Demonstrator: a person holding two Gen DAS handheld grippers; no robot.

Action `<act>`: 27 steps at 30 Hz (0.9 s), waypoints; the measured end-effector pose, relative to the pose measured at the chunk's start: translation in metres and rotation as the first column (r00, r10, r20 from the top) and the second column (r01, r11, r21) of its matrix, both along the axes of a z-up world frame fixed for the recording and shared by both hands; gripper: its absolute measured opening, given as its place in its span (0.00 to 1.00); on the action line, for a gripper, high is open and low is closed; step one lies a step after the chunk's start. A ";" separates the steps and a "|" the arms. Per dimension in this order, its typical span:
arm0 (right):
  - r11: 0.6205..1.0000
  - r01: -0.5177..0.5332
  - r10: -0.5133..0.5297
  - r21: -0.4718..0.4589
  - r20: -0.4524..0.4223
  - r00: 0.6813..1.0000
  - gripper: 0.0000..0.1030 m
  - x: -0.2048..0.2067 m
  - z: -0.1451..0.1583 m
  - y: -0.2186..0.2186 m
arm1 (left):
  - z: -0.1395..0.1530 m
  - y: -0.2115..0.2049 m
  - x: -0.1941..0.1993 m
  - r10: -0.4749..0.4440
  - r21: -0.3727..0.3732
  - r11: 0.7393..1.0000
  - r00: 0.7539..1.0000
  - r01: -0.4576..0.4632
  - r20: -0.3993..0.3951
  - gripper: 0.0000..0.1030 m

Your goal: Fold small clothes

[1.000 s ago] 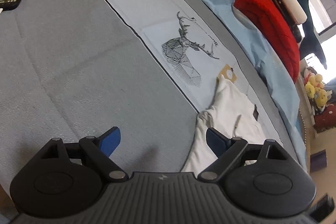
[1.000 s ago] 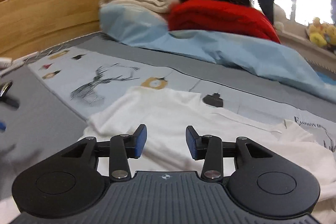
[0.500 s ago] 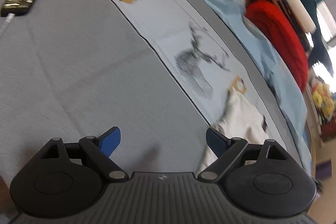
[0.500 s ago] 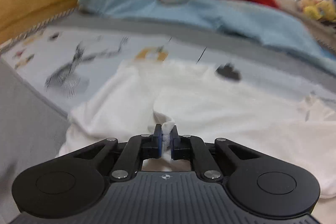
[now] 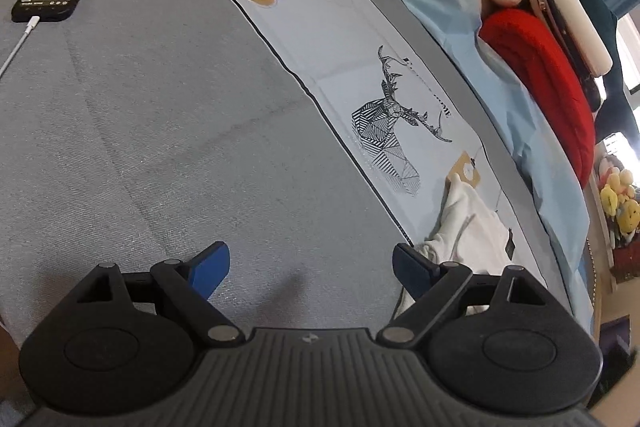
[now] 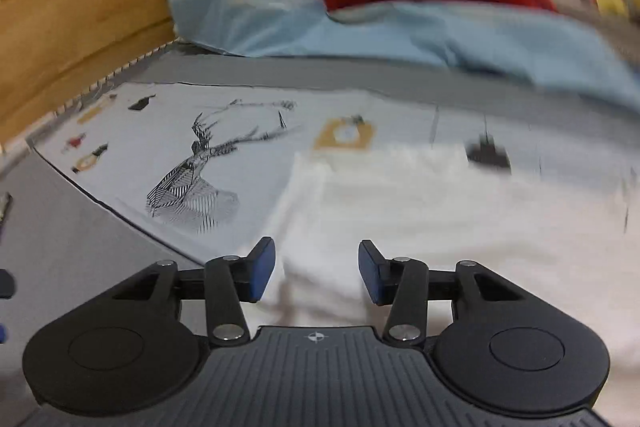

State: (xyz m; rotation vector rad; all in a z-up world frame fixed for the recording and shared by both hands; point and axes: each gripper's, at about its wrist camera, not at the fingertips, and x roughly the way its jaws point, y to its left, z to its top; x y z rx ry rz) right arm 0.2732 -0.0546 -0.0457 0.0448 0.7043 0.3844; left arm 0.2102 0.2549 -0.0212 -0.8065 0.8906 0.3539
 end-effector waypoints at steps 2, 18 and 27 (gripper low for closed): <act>0.999 0.028 -0.028 0.019 0.027 0.999 0.47 -0.008 0.007 -0.028 | 0.000 0.000 -0.001 -0.001 -0.004 1.000 1.000 0.001 0.001 0.89; 0.751 0.629 -0.652 -0.202 -0.081 0.754 0.42 -0.005 -0.019 -0.302 | -0.007 -0.029 0.015 -0.074 0.040 0.996 0.996 0.075 -0.045 0.89; 0.871 0.485 -0.489 -0.079 -0.044 0.871 0.67 -0.186 0.036 -0.326 | -0.002 -0.111 0.005 -0.357 0.301 0.883 0.932 0.360 -0.067 0.89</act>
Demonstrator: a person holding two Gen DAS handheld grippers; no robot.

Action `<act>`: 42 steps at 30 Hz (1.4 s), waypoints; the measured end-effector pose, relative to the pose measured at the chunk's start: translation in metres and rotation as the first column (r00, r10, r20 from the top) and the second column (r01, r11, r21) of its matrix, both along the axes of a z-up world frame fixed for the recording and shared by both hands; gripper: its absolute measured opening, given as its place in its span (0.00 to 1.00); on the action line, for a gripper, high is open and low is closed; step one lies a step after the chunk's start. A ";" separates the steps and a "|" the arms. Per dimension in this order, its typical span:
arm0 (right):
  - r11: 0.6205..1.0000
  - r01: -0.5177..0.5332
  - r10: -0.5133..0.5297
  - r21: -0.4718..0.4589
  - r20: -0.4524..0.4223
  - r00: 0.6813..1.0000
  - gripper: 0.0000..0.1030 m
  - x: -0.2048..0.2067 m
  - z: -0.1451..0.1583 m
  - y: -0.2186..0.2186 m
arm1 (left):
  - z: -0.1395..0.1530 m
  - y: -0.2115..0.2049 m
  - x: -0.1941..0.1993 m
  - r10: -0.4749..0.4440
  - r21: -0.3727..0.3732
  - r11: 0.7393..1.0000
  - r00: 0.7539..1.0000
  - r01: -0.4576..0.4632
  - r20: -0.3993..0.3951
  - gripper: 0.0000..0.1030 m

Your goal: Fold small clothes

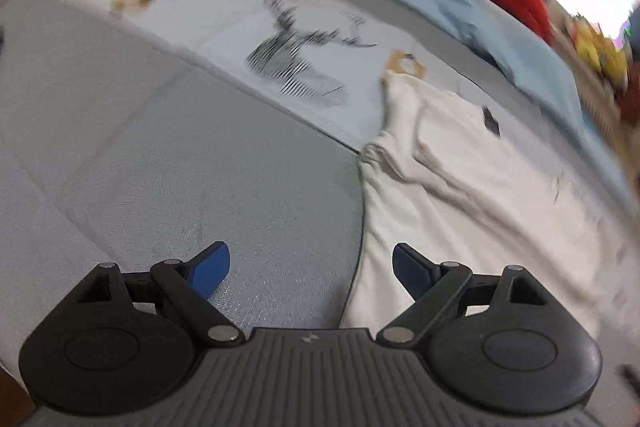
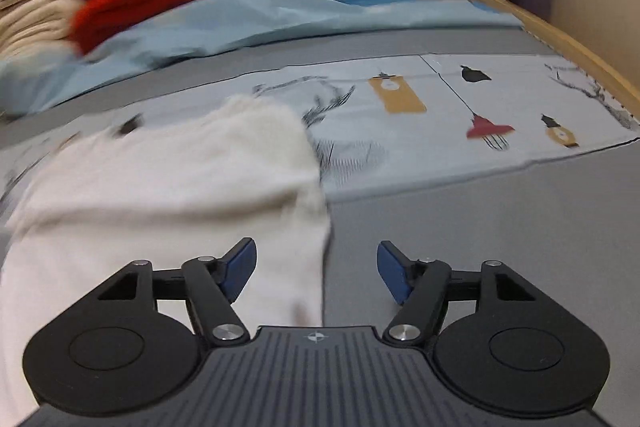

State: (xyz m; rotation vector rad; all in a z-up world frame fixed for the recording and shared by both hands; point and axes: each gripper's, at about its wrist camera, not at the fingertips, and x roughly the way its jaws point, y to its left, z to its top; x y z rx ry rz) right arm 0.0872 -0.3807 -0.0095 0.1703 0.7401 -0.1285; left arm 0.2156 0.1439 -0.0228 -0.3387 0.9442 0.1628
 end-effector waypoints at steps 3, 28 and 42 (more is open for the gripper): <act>0.998 -0.053 0.056 -0.041 0.059 0.997 0.68 -0.075 0.000 0.006 | 0.005 -0.038 -0.030 -0.076 0.110 0.991 0.997 0.073 0.029 0.89; 0.982 -0.185 0.179 0.027 0.163 0.970 0.70 -0.200 -0.003 0.051 | -0.008 -0.067 -0.198 -0.121 0.266 0.958 0.991 0.102 0.054 0.89; 0.979 -0.203 0.202 0.003 0.109 0.973 0.71 -0.186 -0.014 0.057 | -0.022 -0.061 -0.182 -0.109 0.248 0.963 0.994 0.102 0.013 0.89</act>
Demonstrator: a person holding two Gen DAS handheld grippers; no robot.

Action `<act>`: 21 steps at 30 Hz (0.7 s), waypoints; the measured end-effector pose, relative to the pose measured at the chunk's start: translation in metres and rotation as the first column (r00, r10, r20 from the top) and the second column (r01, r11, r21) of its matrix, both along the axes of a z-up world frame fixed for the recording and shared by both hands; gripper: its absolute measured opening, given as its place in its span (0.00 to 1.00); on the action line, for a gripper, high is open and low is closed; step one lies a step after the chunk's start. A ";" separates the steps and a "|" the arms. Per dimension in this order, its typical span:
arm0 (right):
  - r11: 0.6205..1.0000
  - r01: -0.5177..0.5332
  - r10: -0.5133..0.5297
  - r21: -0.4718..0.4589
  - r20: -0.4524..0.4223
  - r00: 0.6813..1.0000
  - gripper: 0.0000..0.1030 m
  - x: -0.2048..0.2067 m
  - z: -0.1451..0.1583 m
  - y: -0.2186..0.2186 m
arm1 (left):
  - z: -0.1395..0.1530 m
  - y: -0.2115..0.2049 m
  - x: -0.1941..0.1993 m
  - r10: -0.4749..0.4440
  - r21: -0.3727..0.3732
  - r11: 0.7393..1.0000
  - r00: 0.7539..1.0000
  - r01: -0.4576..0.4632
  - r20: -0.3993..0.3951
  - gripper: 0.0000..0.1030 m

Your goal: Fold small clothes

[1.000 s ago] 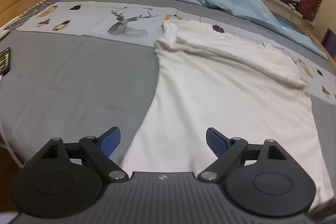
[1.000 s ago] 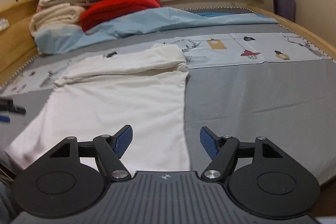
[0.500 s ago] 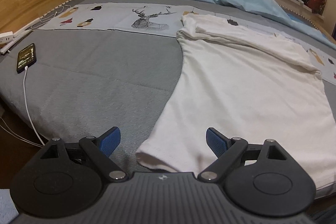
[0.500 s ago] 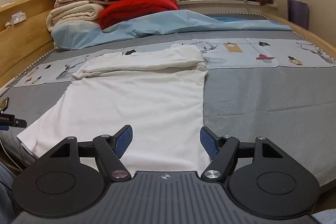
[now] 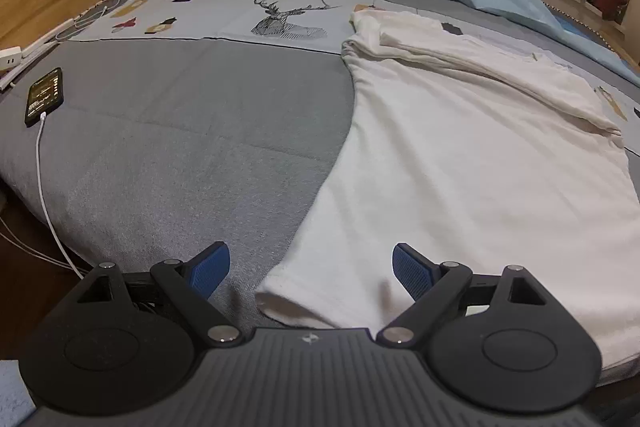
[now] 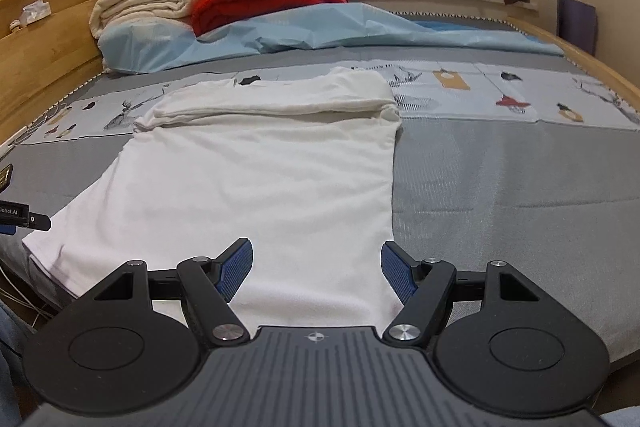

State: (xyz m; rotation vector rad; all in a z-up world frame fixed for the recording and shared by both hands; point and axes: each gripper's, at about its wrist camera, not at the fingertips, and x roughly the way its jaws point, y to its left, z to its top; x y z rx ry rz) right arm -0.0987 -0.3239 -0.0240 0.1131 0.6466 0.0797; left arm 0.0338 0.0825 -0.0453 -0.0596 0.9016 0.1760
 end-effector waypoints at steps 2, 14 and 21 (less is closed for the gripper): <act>1.000 0.010 -0.010 -0.005 -0.011 1.000 0.71 0.003 -0.002 -0.001 | -0.001 0.003 0.003 0.007 0.004 1.000 1.000 -0.007 0.000 0.89; 0.996 0.087 -0.086 0.016 -0.070 0.994 0.71 0.009 -0.014 -0.020 | -0.007 0.013 0.008 0.040 0.000 0.999 0.999 -0.040 -0.030 0.89; 0.997 0.077 -0.076 0.017 -0.083 0.994 0.71 0.009 -0.015 -0.021 | -0.011 0.011 0.008 0.033 0.020 0.999 0.999 -0.033 -0.041 0.89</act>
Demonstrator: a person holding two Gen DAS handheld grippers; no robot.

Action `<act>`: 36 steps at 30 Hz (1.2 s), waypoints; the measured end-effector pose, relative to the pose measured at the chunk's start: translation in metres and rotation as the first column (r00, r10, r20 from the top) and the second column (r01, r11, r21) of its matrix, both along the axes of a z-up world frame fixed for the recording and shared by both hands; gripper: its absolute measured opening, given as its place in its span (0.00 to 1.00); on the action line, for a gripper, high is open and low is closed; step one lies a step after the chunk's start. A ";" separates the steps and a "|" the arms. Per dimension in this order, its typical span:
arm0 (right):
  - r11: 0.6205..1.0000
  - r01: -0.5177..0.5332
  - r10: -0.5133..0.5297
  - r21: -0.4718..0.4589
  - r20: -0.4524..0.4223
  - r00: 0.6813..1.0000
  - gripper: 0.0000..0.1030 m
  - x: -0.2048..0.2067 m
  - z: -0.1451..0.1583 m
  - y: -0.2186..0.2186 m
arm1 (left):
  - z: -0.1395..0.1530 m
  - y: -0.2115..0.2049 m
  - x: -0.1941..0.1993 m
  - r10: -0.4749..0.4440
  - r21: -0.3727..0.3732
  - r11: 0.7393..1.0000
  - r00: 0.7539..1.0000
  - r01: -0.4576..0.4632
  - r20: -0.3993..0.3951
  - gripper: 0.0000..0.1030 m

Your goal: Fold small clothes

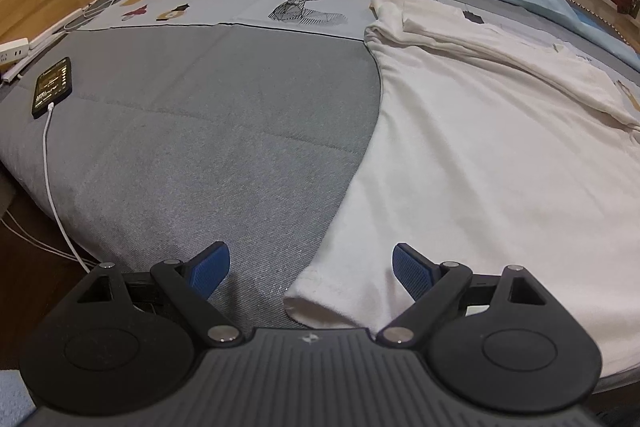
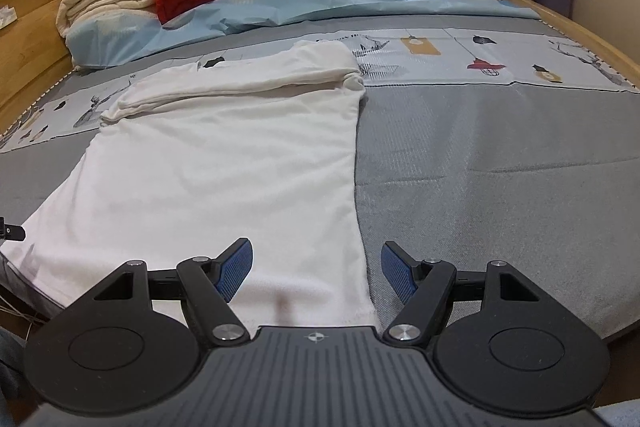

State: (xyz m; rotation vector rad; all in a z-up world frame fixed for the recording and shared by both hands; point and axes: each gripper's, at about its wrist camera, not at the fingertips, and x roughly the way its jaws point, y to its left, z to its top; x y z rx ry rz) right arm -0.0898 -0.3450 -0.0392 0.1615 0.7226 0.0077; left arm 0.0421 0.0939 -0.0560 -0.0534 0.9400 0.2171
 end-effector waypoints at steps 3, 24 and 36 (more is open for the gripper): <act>1.000 -0.001 0.001 -0.002 -0.003 1.000 0.71 0.000 0.000 0.000 | -0.001 0.003 0.001 0.009 -0.001 1.000 1.000 -0.009 -0.002 0.89; 0.981 0.119 -0.094 0.155 -0.164 0.982 0.75 0.013 -0.032 -0.031 | -0.026 0.020 0.011 -0.032 -0.126 0.992 0.992 0.016 -0.125 0.99; 0.990 0.072 -0.052 0.120 -0.166 0.985 0.83 0.016 -0.035 -0.020 | -0.030 0.020 0.014 0.022 -0.129 0.991 0.992 -0.038 -0.123 1.00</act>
